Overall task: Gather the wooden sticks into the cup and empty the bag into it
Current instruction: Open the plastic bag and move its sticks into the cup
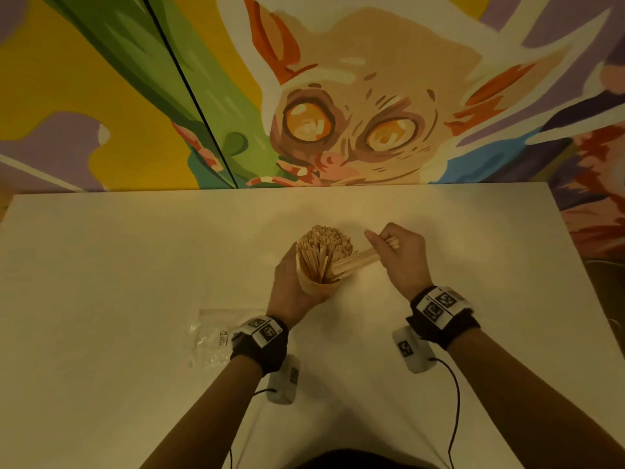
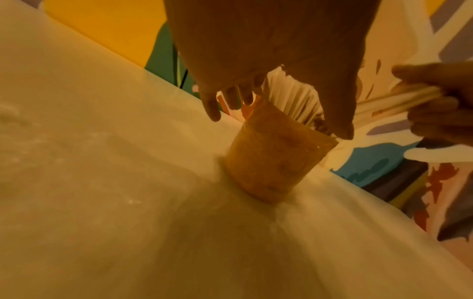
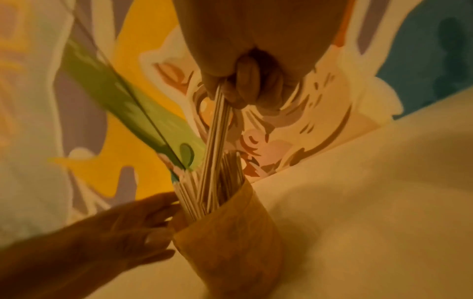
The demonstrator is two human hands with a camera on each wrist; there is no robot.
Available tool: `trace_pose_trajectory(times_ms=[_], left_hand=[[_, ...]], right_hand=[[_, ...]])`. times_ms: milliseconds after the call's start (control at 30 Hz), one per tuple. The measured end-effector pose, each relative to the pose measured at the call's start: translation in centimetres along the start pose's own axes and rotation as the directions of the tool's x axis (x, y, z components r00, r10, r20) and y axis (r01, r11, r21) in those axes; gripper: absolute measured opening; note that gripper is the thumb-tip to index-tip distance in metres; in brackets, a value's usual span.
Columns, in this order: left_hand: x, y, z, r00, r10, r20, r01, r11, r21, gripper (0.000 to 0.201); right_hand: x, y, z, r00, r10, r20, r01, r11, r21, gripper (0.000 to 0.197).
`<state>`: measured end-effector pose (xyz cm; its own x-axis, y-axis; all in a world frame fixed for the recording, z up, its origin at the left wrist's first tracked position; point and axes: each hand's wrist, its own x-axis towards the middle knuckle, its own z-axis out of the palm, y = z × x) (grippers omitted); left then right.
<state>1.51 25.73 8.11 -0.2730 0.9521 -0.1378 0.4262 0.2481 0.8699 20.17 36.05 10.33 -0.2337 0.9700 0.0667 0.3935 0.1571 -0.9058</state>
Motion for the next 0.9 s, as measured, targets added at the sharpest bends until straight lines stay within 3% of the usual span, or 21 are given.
trace_pose_trajectory(times_ms=[67,133,200,333,433,567,667,767,833,900], left_hand=[[1.2,-1.4,1.2,0.999,-0.038,0.032,0.038,0.999,-0.004,0.098],[1.9,-2.7,2.2,0.995,-0.100,0.031,0.101,0.994,-0.038,0.110],[2.3,-3.4,3.0,0.992,-0.123,0.023,0.124,0.991,-0.056,0.114],[2.5,-4.1,3.2,0.994,-0.107,0.035,0.109,0.991,-0.077,0.108],[2.4,-4.8,3.5,0.994,-0.104,0.028,0.105,0.994,-0.040,0.099],[2.2,-5.0,3.9,0.995,-0.095,-0.013,0.094,0.995,-0.034,0.091],[1.9,-4.6,3.8,0.997,-0.065,-0.039,0.064,0.997,-0.035,0.092],[1.6,-4.2,3.9,0.998,-0.043,-0.052,0.043,0.999,-0.003,0.093],[1.7,-4.2,3.9,0.999,-0.019,-0.037,0.021,0.999,0.047,0.093],[1.9,-4.1,3.9,1.000,-0.006,-0.015,0.007,0.997,0.082,0.085]], right_hand=[[0.6,0.0,1.0,0.988,-0.123,0.088,0.134,0.983,-0.128,0.036],[0.6,-0.4,2.2,0.943,-0.255,0.215,0.315,0.892,-0.323,0.036],[0.3,-0.6,3.6,0.858,-0.374,0.354,0.506,0.735,-0.450,0.033],[-0.3,-0.2,6.1,0.622,-0.493,0.609,0.779,0.471,-0.414,0.034],[-0.2,-0.2,6.5,0.540,-0.516,0.665,0.841,0.306,-0.446,0.035],[0.4,-0.8,6.9,0.581,-0.453,0.677,0.813,0.276,-0.513,0.035],[1.1,-0.5,7.4,0.695,-0.408,0.592,0.718,0.431,-0.546,0.035],[1.7,-0.5,8.4,0.811,-0.246,0.530,0.571,0.529,-0.628,0.050],[1.8,-1.0,9.5,0.848,-0.117,0.517,0.487,0.554,-0.675,0.062],[1.6,-1.6,10.5,0.852,-0.039,0.522,0.455,0.551,-0.700,0.065]])
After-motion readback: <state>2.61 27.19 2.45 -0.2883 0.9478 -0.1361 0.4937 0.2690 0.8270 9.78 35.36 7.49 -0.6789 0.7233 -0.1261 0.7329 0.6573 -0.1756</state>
